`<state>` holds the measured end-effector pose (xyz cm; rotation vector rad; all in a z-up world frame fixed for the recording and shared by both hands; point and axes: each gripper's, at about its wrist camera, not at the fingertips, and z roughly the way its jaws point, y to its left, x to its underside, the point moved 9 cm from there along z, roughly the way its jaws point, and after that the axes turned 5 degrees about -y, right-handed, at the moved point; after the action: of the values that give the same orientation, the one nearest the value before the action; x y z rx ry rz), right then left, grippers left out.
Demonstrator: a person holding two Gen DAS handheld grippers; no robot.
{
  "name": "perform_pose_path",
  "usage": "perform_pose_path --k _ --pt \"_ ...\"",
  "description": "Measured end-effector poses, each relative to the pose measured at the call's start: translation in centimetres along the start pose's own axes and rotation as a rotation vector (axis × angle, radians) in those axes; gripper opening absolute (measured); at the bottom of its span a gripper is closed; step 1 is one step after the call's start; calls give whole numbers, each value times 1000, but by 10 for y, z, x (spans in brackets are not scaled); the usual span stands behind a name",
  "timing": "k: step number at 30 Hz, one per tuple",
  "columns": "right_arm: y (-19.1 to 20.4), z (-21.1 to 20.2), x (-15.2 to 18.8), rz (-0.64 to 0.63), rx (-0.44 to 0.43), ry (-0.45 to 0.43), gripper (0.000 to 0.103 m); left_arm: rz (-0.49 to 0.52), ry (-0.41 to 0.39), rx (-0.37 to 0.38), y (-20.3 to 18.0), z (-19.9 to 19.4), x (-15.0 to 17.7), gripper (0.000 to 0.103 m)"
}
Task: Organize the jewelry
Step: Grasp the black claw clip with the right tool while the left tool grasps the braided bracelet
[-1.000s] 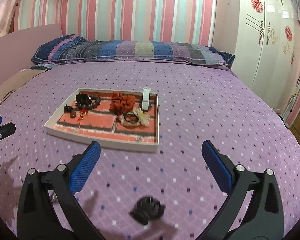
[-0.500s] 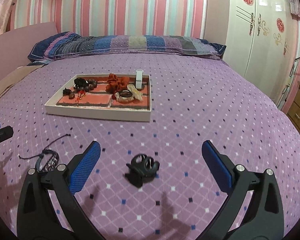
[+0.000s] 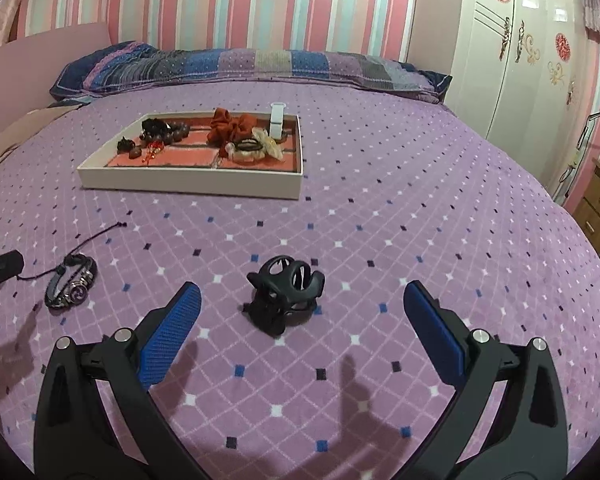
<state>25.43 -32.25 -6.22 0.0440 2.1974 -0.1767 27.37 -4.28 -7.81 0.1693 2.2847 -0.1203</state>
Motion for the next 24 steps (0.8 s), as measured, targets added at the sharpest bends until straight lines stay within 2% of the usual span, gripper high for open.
perform_pose_path --k 15,24 --pt "-2 31 14 14 6 61 99 11 87 6 -2 40 11 94" --pt "-1 43 13 13 10 79 98 11 113 40 -10 55 9 94"
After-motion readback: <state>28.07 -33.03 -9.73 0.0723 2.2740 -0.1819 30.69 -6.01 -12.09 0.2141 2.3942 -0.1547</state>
